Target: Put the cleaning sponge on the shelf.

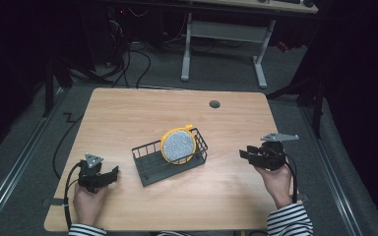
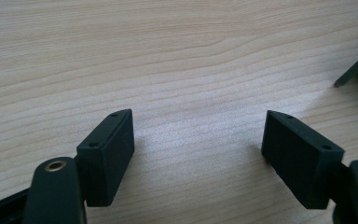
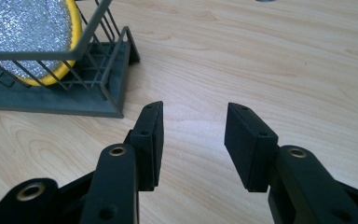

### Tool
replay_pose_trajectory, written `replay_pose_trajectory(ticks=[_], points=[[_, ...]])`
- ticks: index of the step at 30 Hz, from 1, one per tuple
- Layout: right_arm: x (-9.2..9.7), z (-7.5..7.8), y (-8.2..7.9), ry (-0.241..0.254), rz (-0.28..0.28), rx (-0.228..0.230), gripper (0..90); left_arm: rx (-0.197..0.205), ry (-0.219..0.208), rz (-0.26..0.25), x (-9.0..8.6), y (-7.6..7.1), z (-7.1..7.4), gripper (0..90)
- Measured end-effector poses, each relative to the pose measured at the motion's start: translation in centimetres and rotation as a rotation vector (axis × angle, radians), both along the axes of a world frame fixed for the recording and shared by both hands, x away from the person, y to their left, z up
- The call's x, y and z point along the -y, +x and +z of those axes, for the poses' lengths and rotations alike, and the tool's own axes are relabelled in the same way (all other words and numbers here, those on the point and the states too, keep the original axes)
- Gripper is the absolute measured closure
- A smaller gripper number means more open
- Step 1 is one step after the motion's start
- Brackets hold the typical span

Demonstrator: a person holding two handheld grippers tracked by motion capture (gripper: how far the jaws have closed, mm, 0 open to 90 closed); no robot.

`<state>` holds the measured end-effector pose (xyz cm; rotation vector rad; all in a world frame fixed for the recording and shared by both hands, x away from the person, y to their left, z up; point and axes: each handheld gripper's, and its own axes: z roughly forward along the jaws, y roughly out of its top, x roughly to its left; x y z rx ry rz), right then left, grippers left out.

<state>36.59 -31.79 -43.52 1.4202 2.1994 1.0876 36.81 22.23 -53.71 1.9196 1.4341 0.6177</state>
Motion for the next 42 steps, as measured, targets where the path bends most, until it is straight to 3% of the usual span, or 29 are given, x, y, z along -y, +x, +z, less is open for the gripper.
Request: replay_pose_trajectory(ticks=[15,21,27,33,42], points=[[1.5,-3.4,-1.6,0.026,-0.061,-0.004,55.5,0.001,0.000,0.001,0.0,0.0,0.0,25.7],[1.7,-5.4,-2.0,-0.011,-0.101,0.001,51.5,0.000,0.000,0.000,0.0,0.0,0.0,25.8],[1.9,-6.9,-2.2,-0.016,-0.130,-0.002,50.0,0.001,0.000,0.001,0.0,0.0,0.0,25.9],[1.7,-8.0,-2.9,-0.033,-0.151,0.037,49.7,0.001,0.000,0.001,0.0,0.0,0.0,25.9],[1.0,-9.0,-3.2,-0.063,-0.142,0.042,48.0,0.000,0.000,0.001,0.0,0.0,0.0,25.9]])
